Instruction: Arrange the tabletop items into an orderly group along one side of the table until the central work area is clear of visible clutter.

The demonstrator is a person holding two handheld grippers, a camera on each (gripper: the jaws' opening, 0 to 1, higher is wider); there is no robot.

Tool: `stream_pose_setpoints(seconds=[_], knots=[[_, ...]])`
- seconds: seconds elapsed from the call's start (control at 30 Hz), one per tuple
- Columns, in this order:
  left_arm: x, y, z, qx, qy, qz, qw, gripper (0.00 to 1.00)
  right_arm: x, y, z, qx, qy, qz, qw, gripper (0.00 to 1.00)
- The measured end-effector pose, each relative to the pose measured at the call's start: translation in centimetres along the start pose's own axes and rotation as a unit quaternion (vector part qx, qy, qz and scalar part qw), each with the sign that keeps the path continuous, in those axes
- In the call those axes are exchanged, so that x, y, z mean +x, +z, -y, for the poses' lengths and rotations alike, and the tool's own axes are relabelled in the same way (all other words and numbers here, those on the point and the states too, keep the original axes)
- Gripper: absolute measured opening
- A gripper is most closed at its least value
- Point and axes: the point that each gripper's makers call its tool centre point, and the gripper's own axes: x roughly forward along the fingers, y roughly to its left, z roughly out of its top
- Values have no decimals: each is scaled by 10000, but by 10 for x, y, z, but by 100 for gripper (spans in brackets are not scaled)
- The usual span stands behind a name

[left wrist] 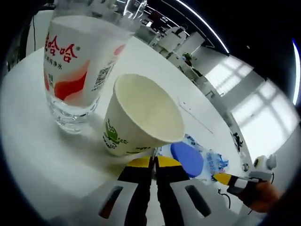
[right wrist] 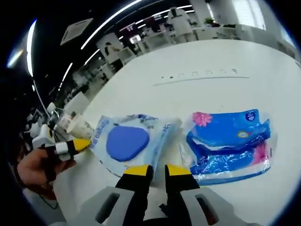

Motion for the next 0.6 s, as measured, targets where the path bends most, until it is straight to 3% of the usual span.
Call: stream_pose_setpoints(seconds=[0.17, 0.27, 0.37, 0.5, 0.6], knots=[[-2, -4, -1, -259, 78, 70, 9996, 0, 6, 1, 1, 242, -32, 66, 9997, 1], [-3, -4, -1, -278, 106, 76, 9995, 0, 10, 11, 2, 214, -78, 148, 9996, 1], [-5, -3, -1, -205, 216, 11, 9996, 0, 10, 11, 3, 267, -85, 93, 9996, 3], [-11, -3, 2, -200, 182, 39, 9996, 10, -6, 6, 2, 212, -121, 172, 9996, 8], [-20, -7, 1, -131, 200, 91, 9997, 9, -11, 6, 9, 261, -116, 231, 9993, 9]])
